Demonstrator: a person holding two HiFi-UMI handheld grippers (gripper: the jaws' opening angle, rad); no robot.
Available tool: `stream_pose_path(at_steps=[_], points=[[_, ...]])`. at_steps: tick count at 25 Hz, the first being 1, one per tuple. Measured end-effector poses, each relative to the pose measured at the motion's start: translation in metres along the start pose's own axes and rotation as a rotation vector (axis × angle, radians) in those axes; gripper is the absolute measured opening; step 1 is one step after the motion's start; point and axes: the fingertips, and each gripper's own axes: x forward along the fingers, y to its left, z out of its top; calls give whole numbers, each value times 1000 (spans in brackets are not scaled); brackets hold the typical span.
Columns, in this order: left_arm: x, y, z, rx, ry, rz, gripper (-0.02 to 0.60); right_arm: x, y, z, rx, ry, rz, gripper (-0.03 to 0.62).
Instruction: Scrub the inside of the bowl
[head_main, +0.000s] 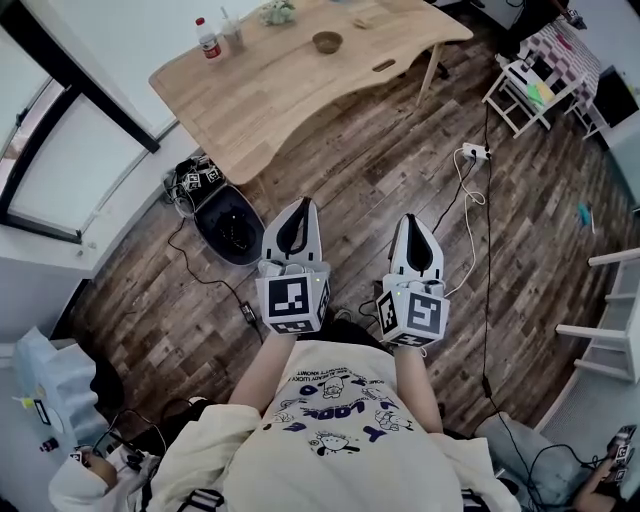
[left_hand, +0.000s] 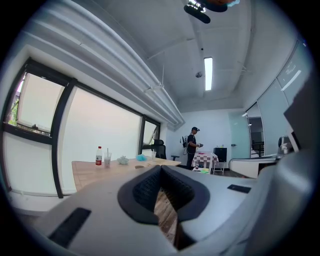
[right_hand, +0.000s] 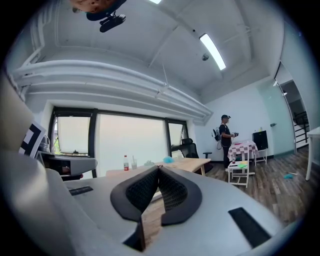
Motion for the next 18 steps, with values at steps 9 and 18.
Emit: stream_pose_path(at_steps=[9, 18], points=[[4, -23, -12, -8, 7, 28, 29, 1, -24, -10, 7, 25, 34, -3], [26, -24, -28, -15, 60, 55, 29, 20, -43, -26, 30, 73, 40, -3]])
